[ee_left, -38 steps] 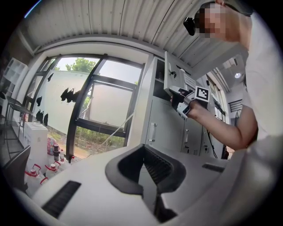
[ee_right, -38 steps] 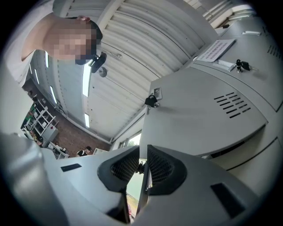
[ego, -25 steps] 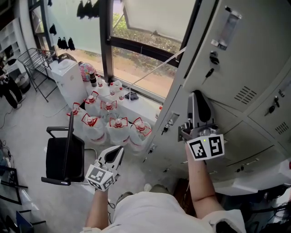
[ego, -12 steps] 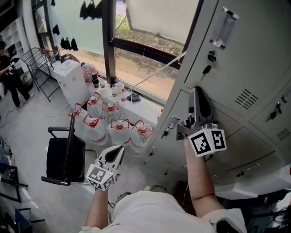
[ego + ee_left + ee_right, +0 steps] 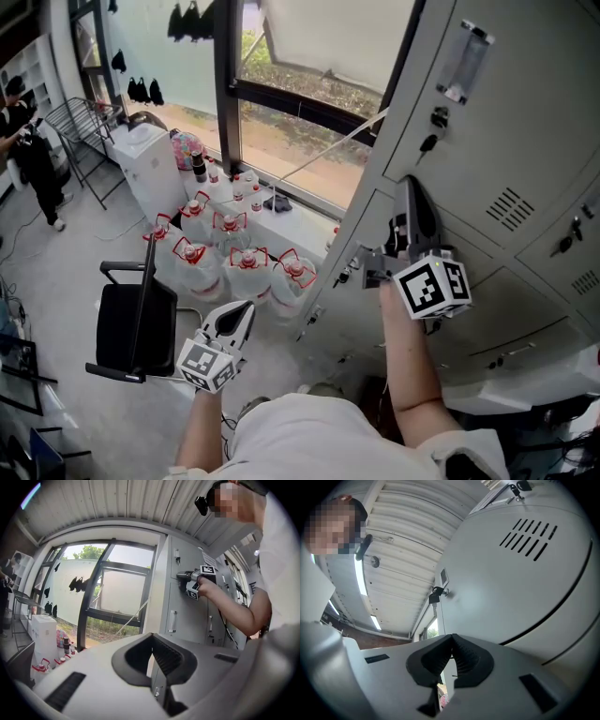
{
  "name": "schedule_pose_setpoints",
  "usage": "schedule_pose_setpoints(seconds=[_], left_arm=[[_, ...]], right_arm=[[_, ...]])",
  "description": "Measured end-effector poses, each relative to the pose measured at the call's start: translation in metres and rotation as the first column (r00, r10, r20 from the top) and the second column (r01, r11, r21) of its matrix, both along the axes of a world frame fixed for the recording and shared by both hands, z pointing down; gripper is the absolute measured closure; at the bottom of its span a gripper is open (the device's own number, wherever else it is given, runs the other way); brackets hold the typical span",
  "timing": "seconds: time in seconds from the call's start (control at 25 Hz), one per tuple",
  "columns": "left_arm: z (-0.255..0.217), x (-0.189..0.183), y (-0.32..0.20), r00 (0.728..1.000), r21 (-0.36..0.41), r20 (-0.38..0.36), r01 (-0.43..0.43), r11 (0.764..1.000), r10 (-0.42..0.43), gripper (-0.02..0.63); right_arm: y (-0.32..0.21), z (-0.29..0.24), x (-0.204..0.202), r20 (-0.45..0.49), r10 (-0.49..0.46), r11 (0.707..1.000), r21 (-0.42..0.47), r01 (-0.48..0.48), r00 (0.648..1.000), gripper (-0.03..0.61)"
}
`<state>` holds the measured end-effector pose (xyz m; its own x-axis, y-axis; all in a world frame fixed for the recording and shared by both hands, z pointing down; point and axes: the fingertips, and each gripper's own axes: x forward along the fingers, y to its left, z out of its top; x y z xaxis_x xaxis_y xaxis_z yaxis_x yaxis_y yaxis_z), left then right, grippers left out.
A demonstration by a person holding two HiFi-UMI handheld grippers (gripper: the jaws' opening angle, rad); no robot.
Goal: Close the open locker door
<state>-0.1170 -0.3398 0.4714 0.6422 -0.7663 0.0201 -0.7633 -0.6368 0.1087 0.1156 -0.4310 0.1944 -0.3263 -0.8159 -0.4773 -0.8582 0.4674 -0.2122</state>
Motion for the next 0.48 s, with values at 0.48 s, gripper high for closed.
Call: schedule_pose_setpoints(seconds=[0.48], left_arm=[[0.0021,-0.0008,0.0028,1.0,-0.008,0.0,0.0,1.0,0.0,0.611]], right_arm=[[0.0009,0.0053,-0.0001,0.029,-0.05,0.999,-0.009,0.05,0.998,0.588]])
